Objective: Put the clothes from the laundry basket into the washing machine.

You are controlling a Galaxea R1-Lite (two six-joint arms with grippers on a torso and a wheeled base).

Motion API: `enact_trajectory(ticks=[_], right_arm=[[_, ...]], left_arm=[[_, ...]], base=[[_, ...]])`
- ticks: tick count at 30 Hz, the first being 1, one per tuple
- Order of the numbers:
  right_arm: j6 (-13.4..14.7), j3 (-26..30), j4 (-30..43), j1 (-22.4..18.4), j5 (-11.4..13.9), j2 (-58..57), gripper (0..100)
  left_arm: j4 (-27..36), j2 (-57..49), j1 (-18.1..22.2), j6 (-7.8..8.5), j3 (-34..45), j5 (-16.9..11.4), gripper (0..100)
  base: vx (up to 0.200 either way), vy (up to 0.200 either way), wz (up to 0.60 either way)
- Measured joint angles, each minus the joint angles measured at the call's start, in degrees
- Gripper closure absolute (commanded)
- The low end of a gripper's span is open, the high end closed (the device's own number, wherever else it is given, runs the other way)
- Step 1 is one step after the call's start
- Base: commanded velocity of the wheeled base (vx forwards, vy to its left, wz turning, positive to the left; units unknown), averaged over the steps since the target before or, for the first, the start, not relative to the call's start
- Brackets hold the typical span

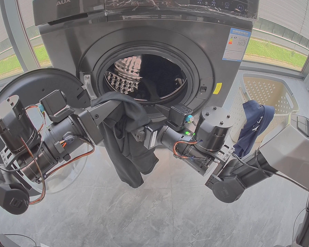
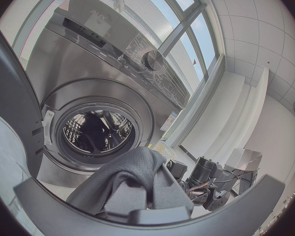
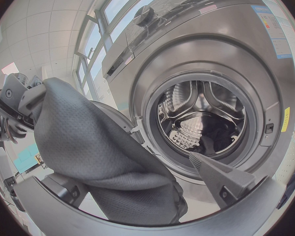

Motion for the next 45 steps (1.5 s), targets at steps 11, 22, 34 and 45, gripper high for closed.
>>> enact_trajectory(ticks=[11,22,34,45], right_arm=[[0.0,1.3,-2.4,-0.3,0.3,-0.9,100],[-0.1,8.8,-3.6,-0.9,0.3,-7.0,100],[0.0,11.2,-4.2,-0.5,0.3,-11.4,100],[0.0,8.8,-3.3,-1.0,-0.1,-15.0,100]], left_arm=[[0.0,0.1,0.3,-0.07,0.2,0.0,100],[0.0,0.9,0.1,0.22,0.9,-0.1,100],[0.0,1.3,-0.1,0.17,2.7,-2.9,0],[-1.1,7.1,-1.3,1.76,6.3,-2.3,0]], base=[[0.000,0.000,0.00],[0.000,0.000,0.00],[0.000,0.000,0.00],[0.000,0.000,0.00]])
